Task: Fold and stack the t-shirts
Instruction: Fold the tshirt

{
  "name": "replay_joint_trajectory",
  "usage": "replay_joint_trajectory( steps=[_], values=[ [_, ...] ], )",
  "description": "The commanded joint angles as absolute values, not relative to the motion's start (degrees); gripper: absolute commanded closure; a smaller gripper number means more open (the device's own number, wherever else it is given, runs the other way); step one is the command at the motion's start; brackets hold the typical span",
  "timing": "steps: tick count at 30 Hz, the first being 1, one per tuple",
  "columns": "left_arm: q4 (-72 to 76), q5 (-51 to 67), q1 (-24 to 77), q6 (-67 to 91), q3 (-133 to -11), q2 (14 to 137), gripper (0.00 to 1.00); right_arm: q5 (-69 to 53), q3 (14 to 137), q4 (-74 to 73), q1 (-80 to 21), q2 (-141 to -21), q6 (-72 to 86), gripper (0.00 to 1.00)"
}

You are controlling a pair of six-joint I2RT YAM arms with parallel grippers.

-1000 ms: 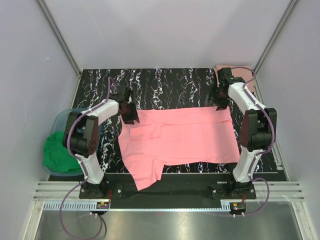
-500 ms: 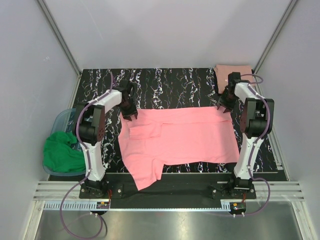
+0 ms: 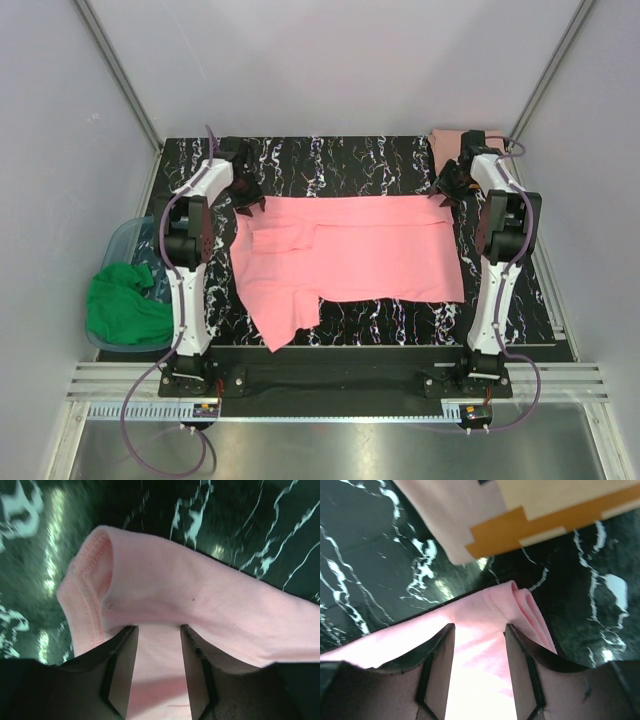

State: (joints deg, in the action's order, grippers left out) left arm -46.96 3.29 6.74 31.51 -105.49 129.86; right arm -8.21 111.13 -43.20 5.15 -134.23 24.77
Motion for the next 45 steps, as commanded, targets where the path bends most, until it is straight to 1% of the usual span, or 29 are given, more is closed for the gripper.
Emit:
replay_joint_trajectory(
  steps=[1, 4, 5, 7, 8, 9, 11, 12, 14, 15, 17, 18, 19, 20, 21, 22, 23, 24, 25, 26, 29, 34, 39, 45],
  values=[
    [-46.75, 4.56, 5.1, 29.18, -111.51, 132.1, 0.49, -10.73, 114.78, -45.17, 4.83, -135.88, 26.28, 0.46],
    [-46.41, 4.92, 5.18, 28.21, -112.24, 129.82, 0.45, -6.79, 115.4, -49.29, 4.83, -132.9, 25.14, 0.36],
    [-46.41, 5.27, 5.27, 28.3, -111.45, 127.55, 0.44, -2.94, 115.66, -52.7, 4.83, -130.72, 23.83, 0.29],
    [-46.49, 5.89, 5.54, 28.39, -110.31, 124.65, 0.42, -0.36, 115.75, -55.62, 4.83, -128.33, 21.37, 0.24],
    [-46.41, 5.71, 6.41, 28.21, -108.13, 121.5, 0.37, 2.87, 115.4, -58.33, 4.83, -125.62, 20.75, 0.21],
    [-46.67, 4.76, 6.85, 27.86, -106.97, 119.46, 0.37, 3.86, 114.18, -59.49, 4.83, -124.12, 20.39, 0.18],
    [-47.19, 2.82, 9.04, 26.2, -102.34, 113.16, 0.38, 3.17, 111.37, -61.0, 4.83, -118.52, 19.95, 0.15],
    [-47.55, 0.81, 9.92, 25.67, -99.87, 110.85, 0.39, 2.29, 107.53, -60.82, 4.75, -116.3, 19.95, 0.13],
    [-47.46, 0.09, 12.72, 24.52, -94.86, 105.32, 0.43, 1.93, 103.55, -60.12, 4.48, -109.36, 19.6, 0.11],
    [-46.94, -2.09, 13.88, 24.26, -88.48, 99.9, 0.45, 2.19, 100.23, -59.94, 4.48, -107.25, 19.51, 0.11],
    [-47.11, -3.25, 17.73, 24.61, -81.95, 93.81, 0.47, 0.8, 97.4, -59.77, 4.31, -101.62, 19.51, 0.11],
    [-47.72, -4.21, 19.06, 25.13, -76.17, 91.26, 0.5, 0.18, 95.38, -59.77, 4.22, -100.04, 19.51, 0.12],
    [-47.99, -4.31, 21.6, 26.79, -72.55, 85.75, 0.51, -3.48, 94.14, -59.85, 4.04, -97.24, 19.42, 0.18],
    [-48.42, -4.48, 22.84, 28.02, -69.46, 83.34, 0.53, -4.56, 93.09, -59.77, 2.91, -95.82, 19.25, 0.21],
    [-49.56, -4.4, 23.9, 29.52, -66.74, 80.54, 0.58, -5.09, 90.9, -59.59, 2.03, -94.41, 19.07, 0.24],
    [-50.18, -4.39, 26.08, 32.58, -60.97, 76.07, 0.6, -4.84, 89.83, -59.15, 0.8, -92.13, 18.81, 0.28],
    [-50.79, -4.66, 27.5, 34.26, -58.56, 73.33, 0.61, -4.57, 88.78, -59.15, 0.36, -91.24, 18.63, 0.29],
    [-51.84, -5.09, 28.9, 35.93, -55.84, 71.13, 0.61, -4.4, 87.29, -59.06, -3.3, -90.53, 18.46, 0.3],
    [-52.03, -5.18, 30.4, 39.08, -51.63, 66.93, 0.61, -4.66, 86.41, -58.71, -4.38, -89.31, 18.28, 0.31],
    [-52.29, -5.62, 33.72, 40.76, -49.42, 65.14, 0.61, -4.92, 85.61, -58.62, -5.35, -88.77, 18.28, 0.31],
    [-52.82, -5.02, 37.78, 47.18, -43.17, 60.75, 0.6, -6.41, 82.54, -58.01, -8.52, -87.1, 18.46, 0.33],
    [-50.46, -4.84, 45.51, 56.05, -37.8, 57.66, 0.58, -8.96, 80.77, -57.48, -9.93, -83.94, 19.16, 0.33],
    [-46.24, -3.78, 50.0, 58.8, -34.89, 60.02, 0.5, -9.49, 79.98, -58.27, -10.11, -81.83, 19.25, 0.33],
    [-43.07, -4.39, 51.77, 60.47, -34.01, 64.68, 0.52, -9.84, 77.44, -58.71, -10.11, -78.67, 20.04, 0.32]
  ],
)
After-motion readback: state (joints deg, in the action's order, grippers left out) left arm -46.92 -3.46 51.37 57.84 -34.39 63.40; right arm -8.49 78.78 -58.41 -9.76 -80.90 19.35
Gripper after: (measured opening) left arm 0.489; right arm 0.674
